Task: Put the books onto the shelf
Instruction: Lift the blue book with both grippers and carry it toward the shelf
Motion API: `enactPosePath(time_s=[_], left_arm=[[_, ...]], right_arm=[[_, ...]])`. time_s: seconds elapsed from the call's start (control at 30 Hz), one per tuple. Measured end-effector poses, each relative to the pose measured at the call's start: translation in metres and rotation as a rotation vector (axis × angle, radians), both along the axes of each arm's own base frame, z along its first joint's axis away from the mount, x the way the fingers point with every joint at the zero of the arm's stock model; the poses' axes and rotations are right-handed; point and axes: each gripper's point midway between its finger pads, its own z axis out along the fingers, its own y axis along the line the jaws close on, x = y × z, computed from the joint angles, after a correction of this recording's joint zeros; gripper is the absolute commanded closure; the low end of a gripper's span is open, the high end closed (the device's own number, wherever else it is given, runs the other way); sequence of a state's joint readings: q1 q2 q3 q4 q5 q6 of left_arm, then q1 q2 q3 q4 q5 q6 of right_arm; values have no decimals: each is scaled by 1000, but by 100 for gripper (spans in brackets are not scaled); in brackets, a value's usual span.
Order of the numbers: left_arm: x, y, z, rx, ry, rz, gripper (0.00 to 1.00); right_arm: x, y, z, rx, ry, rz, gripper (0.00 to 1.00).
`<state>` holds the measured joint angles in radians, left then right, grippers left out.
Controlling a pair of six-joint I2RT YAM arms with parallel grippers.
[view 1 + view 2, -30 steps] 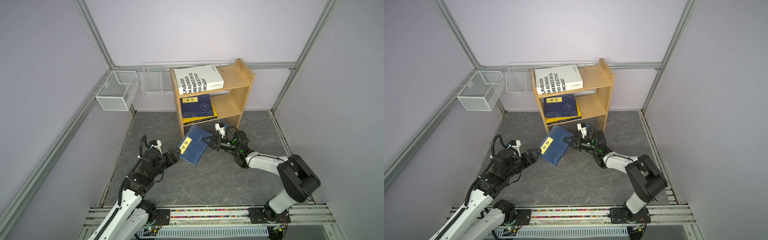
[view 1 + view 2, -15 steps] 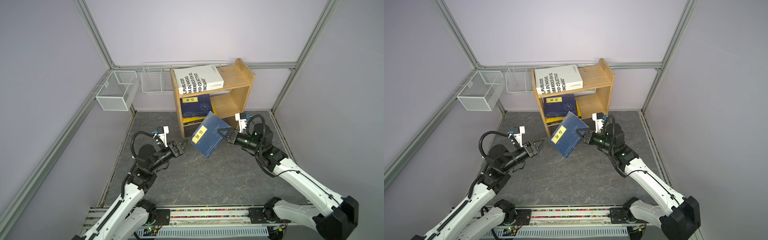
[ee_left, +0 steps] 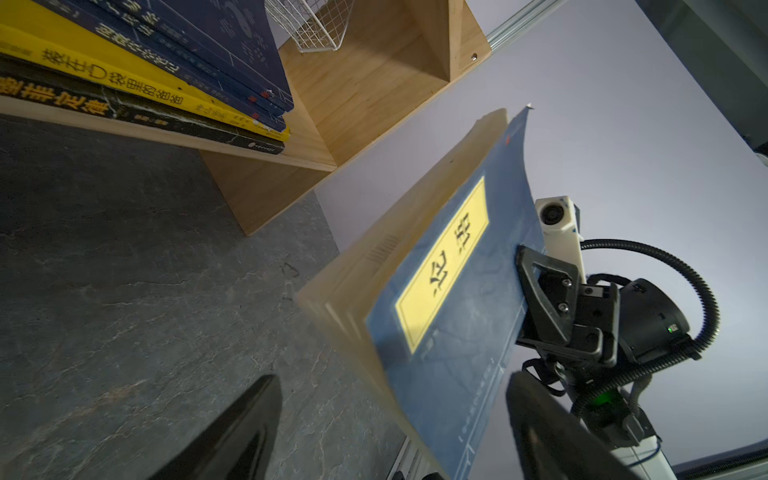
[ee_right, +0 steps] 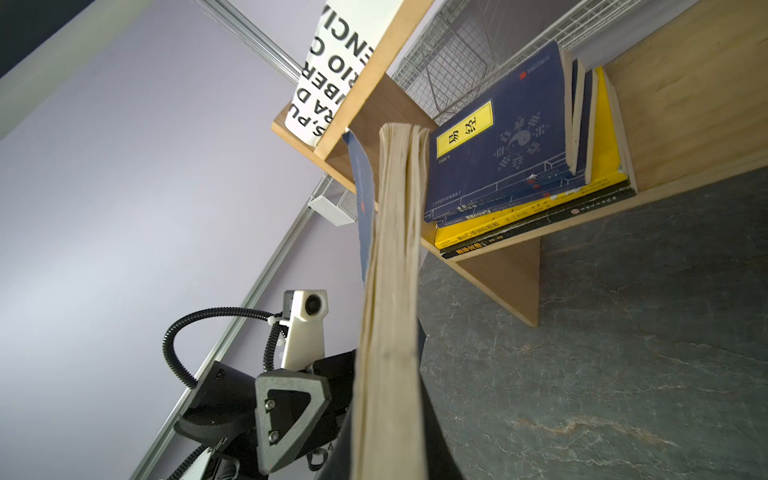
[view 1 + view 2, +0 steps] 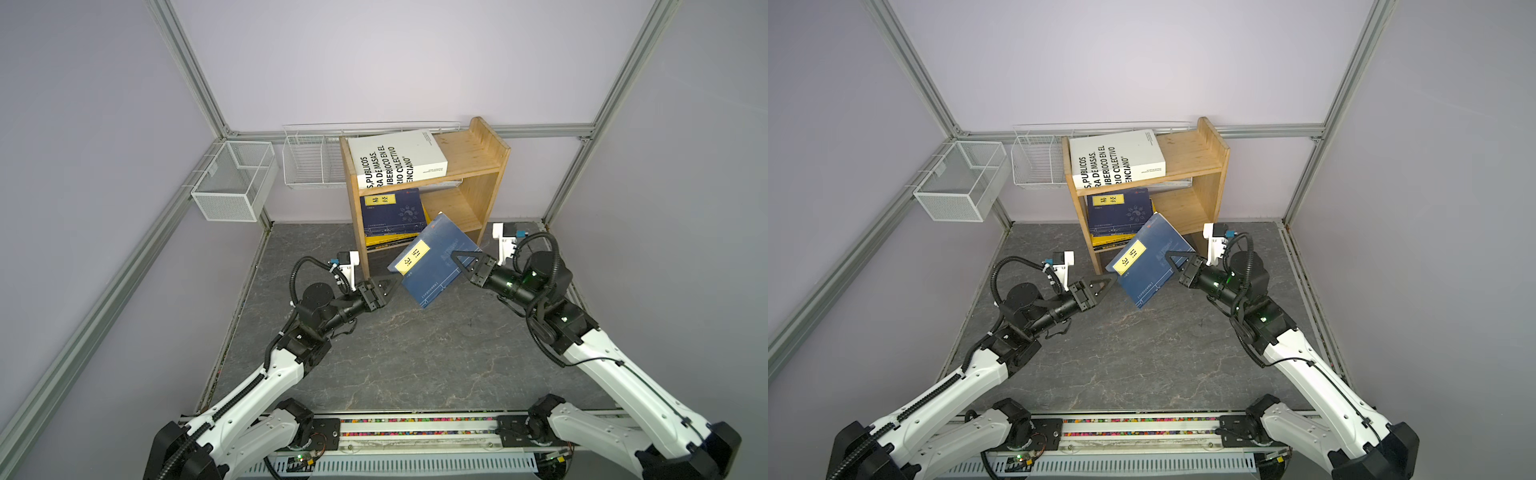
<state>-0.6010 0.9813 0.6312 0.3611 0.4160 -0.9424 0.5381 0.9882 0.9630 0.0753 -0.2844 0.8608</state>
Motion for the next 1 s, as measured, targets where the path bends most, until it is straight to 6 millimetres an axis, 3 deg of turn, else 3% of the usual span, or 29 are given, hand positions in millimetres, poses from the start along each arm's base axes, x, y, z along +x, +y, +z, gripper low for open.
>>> enactPosePath(time_s=[0.17, 0.33, 0.57, 0.7, 0.87, 0.93, 1.0], left_arm=[[7, -13, -12, 2, 28, -20, 12], [8, -30, -11, -37, 12, -57, 13], [22, -54, -8, -186, 13, -113, 26], [26, -60, -3, -272, 6, -144, 37], [25, -61, 8, -334, -11, -169, 71], [23, -61, 13, -343, -24, -176, 83], [22, -61, 19, -337, -42, -180, 93]], right_arm=[[0, -2, 1, 8, 1, -8, 89], [1, -1, -2, 26, 14, -8, 89], [9, -1, -2, 88, 18, -28, 90], [18, 2, -19, 108, 52, -34, 89], [23, 3, -27, 104, 73, -45, 87], [23, 3, -26, 105, 68, -47, 83], [23, 1, -26, 95, 59, -53, 71]])
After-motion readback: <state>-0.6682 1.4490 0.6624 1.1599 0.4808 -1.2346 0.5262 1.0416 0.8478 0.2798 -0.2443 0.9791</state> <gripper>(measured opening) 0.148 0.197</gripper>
